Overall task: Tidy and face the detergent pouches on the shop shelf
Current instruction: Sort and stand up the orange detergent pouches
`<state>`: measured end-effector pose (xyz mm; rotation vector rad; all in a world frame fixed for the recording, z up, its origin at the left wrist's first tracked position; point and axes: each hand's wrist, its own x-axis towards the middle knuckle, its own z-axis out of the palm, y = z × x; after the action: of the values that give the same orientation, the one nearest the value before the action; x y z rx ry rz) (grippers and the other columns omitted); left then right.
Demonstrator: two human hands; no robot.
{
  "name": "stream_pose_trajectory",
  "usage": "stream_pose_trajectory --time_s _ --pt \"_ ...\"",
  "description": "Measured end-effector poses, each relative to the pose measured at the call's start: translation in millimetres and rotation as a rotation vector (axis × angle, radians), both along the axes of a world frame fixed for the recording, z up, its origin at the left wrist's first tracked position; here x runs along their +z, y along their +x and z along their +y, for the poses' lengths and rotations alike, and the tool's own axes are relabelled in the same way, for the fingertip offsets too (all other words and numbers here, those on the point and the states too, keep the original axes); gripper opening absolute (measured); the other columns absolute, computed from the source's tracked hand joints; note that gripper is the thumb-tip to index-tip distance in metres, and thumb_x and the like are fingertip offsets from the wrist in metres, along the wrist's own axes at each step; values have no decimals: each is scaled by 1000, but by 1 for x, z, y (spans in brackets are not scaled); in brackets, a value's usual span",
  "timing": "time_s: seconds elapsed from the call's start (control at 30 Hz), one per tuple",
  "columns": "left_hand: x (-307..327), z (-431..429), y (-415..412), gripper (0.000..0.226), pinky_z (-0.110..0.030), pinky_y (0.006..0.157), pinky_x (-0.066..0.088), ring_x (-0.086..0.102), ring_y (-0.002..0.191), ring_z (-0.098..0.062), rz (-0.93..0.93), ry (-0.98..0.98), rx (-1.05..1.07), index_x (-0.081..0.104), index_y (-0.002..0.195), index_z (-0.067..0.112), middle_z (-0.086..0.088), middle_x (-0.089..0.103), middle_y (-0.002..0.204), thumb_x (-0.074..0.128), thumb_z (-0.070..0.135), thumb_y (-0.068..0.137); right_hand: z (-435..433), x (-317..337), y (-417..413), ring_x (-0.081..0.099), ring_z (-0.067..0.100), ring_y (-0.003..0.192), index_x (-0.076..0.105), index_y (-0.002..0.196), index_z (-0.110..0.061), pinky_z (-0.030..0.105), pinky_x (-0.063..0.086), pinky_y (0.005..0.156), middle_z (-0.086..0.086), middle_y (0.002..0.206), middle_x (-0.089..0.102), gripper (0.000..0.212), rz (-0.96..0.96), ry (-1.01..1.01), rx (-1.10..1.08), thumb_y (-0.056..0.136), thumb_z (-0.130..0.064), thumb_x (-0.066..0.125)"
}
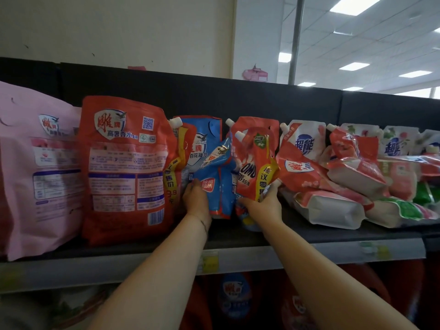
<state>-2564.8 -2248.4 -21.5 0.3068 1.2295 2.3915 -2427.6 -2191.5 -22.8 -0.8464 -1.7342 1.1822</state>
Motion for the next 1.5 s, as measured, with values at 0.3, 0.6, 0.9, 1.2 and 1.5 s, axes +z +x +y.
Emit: stream_pose_trajectory --time_s 0.3,0.6,0.9,1.2,1.5 --pt "38 -11 12 70 -46 96 46 51 118 -31 802 -648 365 39 132 14 -5 52 130 66 46 76 4 -8 -5 52 26 122 14 150 -30 42 43 97 2 135 53 84 3 60 3 85 -35 68" --pt "43 17 24 46 -66 108 10 27 135 -40 1162 -1063 492 56 124 28 -5 55 128 43 59 92 3 -14 -10 55 26 117 13 149 -25 34 44 85 3 131 54 85 -69 181 -12 84 -31 69" --pt "53 1 16 38 -24 63 44 62 87 -27 860 -243 389 54 92 5 -1 58 81 32 34 103 -7 -13 -16 54 26 119 4 148 -33 49 48 95 2 137 49 110 -103 281 0 65 -53 75" --pt "32 -35 6 54 -34 100 45 50 123 -15 869 -248 152 37 139 23 2 53 135 62 30 91 -9 -12 -18 40 29 131 -5 147 -38 54 41 103 5 148 33 127 -180 304 61 48 -60 73" --pt "3 -56 26 81 -48 98 46 47 123 -29 1098 -653 390 25 141 21 -7 44 135 74 26 76 -7 0 -13 19 38 141 -35 142 -25 52 23 115 11 157 0 135 -458 254 91 71 -50 77"
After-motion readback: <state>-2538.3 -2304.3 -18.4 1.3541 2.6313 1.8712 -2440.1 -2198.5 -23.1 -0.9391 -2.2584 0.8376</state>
